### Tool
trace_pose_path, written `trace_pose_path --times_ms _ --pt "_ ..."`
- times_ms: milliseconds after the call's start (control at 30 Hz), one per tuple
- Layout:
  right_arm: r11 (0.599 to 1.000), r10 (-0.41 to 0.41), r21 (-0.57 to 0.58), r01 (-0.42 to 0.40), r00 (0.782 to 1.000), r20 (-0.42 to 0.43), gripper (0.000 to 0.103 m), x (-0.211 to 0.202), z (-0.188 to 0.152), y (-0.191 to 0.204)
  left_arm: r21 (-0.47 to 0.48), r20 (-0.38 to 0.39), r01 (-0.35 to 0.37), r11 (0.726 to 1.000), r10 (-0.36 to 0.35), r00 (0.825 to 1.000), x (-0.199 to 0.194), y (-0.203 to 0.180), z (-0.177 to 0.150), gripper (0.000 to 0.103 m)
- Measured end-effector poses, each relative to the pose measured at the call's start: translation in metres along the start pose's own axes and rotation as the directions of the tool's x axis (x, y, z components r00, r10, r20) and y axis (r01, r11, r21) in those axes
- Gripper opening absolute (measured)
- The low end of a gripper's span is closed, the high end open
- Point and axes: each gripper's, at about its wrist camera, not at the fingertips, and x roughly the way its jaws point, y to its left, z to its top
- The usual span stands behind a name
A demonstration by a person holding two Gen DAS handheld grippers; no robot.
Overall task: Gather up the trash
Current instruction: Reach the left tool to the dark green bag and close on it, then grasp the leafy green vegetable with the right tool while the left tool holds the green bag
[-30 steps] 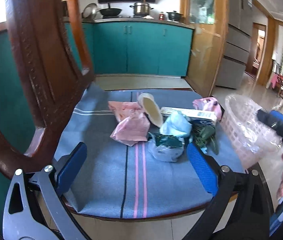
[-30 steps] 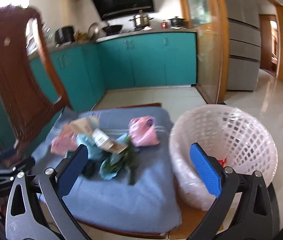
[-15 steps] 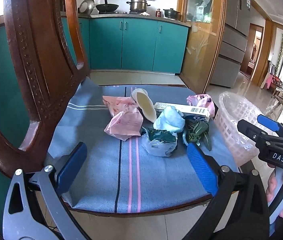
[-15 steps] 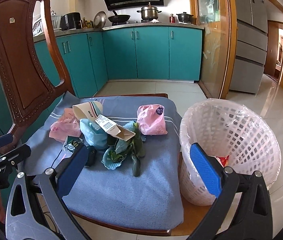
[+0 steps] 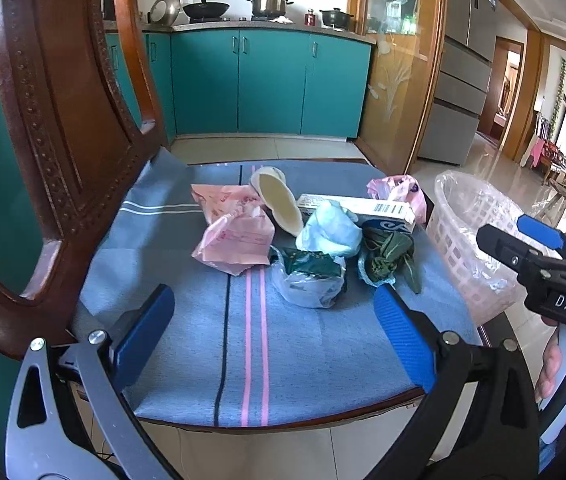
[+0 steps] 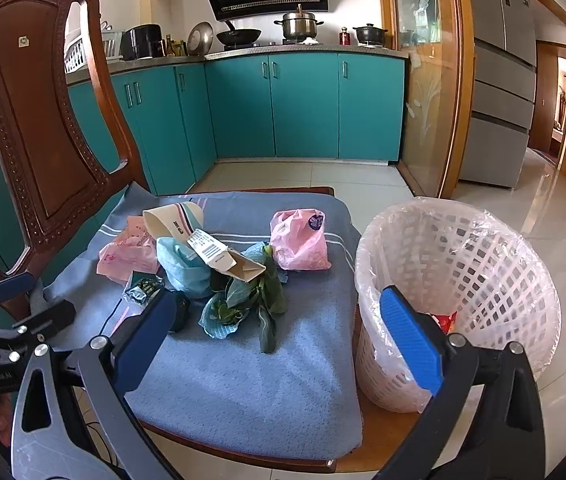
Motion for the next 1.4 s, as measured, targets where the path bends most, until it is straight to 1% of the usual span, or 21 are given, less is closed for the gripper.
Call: trace_pose_path --times_ms 200,400,500,567,633,667,700,733,767,867,967,1033,1100,1133,1200,1233,1267,1333,1367,1400 --pt "1.000 -0.016 0.008 0.016 1.000 -0.009 0.100 0.006 0.004 -0.004 0.032 -0.045 0.006 0.999 -0.004 0.999 0.022 -0.018 -0.001 0.100" --pt "1.000 -0.026 -0.017 0.025 0.998 -0.062 0.100 0.020 0.001 -0.003 0.064 -0.083 0.006 0.998 -0.001 0.997 0.054 -0.038 0.002 0.100" --pt "0.999 -0.015 -0.042 0.011 0.996 -0.092 0.099 0.032 -0.003 0.003 0.054 -0.103 -0.011 0.998 0.017 0.995 0.073 -0.041 0.006 0.100" --pt "0.999 -0.014 -0.053 0.009 0.995 -0.099 0.099 0.038 -0.003 0.007 0.036 -0.136 -0.024 0.999 0.029 0.990 0.089 -0.039 0.009 0.099" --pt "0.998 -0.019 -0.066 0.012 0.994 -0.104 0.098 0.044 -0.001 0.009 0.009 -0.157 -0.026 1.000 0.027 0.987 0.100 -0.035 0.011 0.094" --pt "0.997 -0.022 -0.071 0.014 0.994 -0.107 0.097 0.047 0.000 0.009 -0.005 -0.168 -0.012 1.000 0.011 0.986 0.104 -0.033 0.012 0.080" --pt "0.997 -0.023 -0.071 0.015 0.994 -0.109 0.096 0.051 0.002 0.009 -0.022 -0.190 0.009 1.000 -0.013 0.982 0.109 -0.030 0.013 0.058" --pt "0.998 -0.015 -0.064 0.007 0.993 -0.116 0.093 0.056 0.003 0.008 -0.034 -0.204 0.023 0.999 -0.030 0.978 0.111 -0.027 0.013 0.056" --pt "0.999 -0.005 -0.051 -0.001 0.992 -0.126 0.092 0.061 0.004 0.007 -0.045 -0.202 0.034 0.998 -0.042 0.979 0.111 -0.024 0.012 0.054" --pt "1.000 0.016 -0.021 -0.019 0.985 -0.171 0.088 0.077 -0.001 0.004 -0.028 -0.185 0.042 0.999 -0.047 0.982 0.100 -0.018 0.011 0.050" --pt "0.999 0.026 -0.032 -0.033 0.980 -0.195 0.082 0.089 -0.005 0.008 -0.051 -0.123 0.050 0.997 -0.056 0.991 0.070 -0.005 0.016 0.050" --pt "0.998 0.028 -0.056 -0.040 0.979 -0.202 0.080 0.096 -0.008 0.016 -0.063 -0.056 0.056 0.996 -0.060 0.997 0.039 0.004 0.021 0.049" --pt "0.996 0.021 -0.075 -0.037 0.979 -0.203 0.077 0.103 -0.009 0.022 -0.070 -0.002 0.063 0.996 -0.063 0.998 0.015 0.010 0.023 0.050" --pt "0.996 0.017 -0.082 -0.035 0.979 -0.205 0.073 0.108 -0.009 0.024 -0.079 0.029 0.065 0.995 -0.063 0.998 0.001 0.014 0.023 0.050" --pt "0.996 0.014 -0.083 -0.033 0.975 -0.223 0.066 0.117 -0.011 0.025 -0.088 0.051 0.076 0.993 -0.071 0.996 -0.010 0.018 0.024 0.050" --pt "0.997 0.023 -0.072 -0.041 0.970 -0.244 0.058 0.123 -0.012 0.024 -0.084 0.060 0.080 0.993 -0.075 0.995 -0.014 0.019 0.024 0.050" --pt "0.997 0.035 -0.056 -0.051 0.964 -0.262 0.044 0.128 -0.013 0.023 -0.079 0.063 0.076 0.994 -0.071 0.995 -0.015 0.020 0.024 0.050" --pt "0.997 0.061 -0.025 -0.071 0.960 -0.274 0.033 0.129 -0.013 0.019 -0.080 0.052 0.068 0.994 -0.064 0.997 -0.012 0.022 0.023 0.050" --pt "0.997 0.069 -0.015 -0.075 0.964 -0.258 0.029 0.124 -0.010 0.018 -0.086 0.046 0.067 0.994 -0.063 0.997 -0.010 0.026 0.023 0.050" --pt "0.996 0.077 -0.015 -0.083 0.969 -0.236 0.027 0.118 -0.006 0.018 -0.090 0.042 0.066 0.994 -0.063 0.997 -0.010 0.028 0.023 0.050"
